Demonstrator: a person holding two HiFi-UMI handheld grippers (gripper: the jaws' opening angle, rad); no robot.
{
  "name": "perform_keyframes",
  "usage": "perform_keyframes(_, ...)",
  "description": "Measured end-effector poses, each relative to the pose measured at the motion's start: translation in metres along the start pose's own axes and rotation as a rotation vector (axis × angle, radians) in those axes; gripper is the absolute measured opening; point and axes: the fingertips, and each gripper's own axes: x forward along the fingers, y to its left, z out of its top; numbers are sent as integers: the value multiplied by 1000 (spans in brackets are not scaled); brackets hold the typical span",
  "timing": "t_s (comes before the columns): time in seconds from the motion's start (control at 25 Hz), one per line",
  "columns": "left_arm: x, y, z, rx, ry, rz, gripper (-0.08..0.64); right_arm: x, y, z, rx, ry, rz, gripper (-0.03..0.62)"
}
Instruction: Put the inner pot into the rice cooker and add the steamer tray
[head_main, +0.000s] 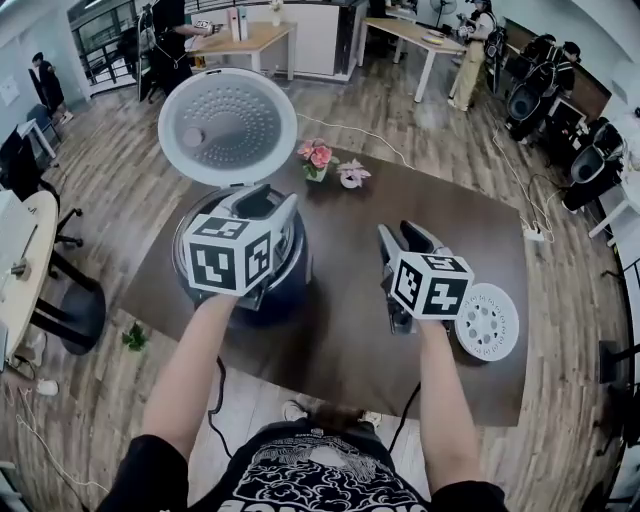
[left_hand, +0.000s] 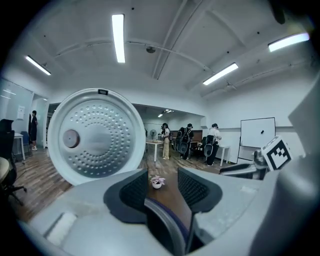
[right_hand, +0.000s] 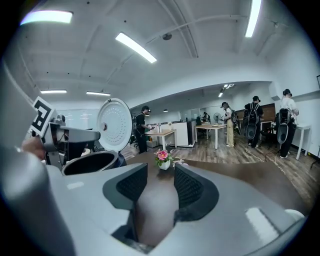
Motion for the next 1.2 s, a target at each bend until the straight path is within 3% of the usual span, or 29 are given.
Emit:
perform_keyframes(0.4,61,-127,-2,54,20,-180,225,-81,-102,-13,30,-23,-157,210)
perform_keyframes(0.84,118,-248,-50,55,117,-354,253,-159,-200,-52,105,-5,-304,249)
perform_keyframes(1.2,152,-336,-92,2,186,-453,280,-225,-274,-92,164,21,-403,279)
